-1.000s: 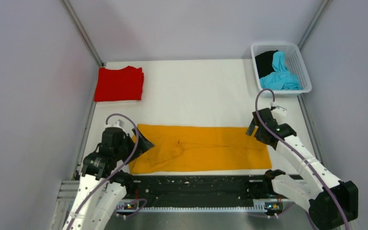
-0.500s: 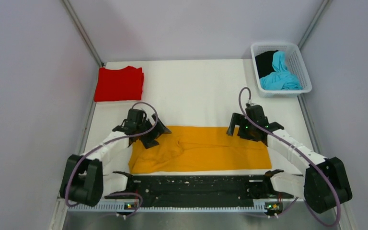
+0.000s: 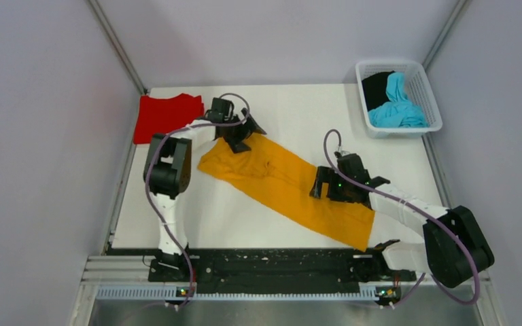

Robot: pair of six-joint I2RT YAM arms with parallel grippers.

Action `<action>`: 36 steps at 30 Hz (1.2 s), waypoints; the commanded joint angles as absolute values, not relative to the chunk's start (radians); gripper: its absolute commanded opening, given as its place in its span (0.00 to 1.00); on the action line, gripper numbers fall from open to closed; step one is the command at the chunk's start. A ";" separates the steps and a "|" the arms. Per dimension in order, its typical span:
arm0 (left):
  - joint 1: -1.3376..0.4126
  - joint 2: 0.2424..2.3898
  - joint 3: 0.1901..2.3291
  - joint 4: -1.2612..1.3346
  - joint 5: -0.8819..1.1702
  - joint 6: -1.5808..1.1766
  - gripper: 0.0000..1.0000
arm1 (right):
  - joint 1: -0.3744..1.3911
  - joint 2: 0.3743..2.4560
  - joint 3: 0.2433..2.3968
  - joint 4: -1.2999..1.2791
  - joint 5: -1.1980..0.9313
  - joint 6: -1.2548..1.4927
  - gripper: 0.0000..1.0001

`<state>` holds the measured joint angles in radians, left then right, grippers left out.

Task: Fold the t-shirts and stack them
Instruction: Rotate the tshirt 90 degrees

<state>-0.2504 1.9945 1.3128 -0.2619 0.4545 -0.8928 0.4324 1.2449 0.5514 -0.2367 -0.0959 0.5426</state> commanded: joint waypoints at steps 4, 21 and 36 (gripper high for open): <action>-0.337 2.566 2.142 -0.252 0.450 -0.952 0.99 | 0.620 1.274 0.537 -0.291 -0.262 0.592 0.99; -0.460 2.997 2.564 0.282 0.200 -1.270 0.99 | 0.802 1.603 0.693 0.001 -0.473 0.556 0.99; -0.402 2.650 2.532 0.160 0.268 -0.971 0.99 | 0.801 1.084 0.664 -0.231 -0.226 0.646 0.99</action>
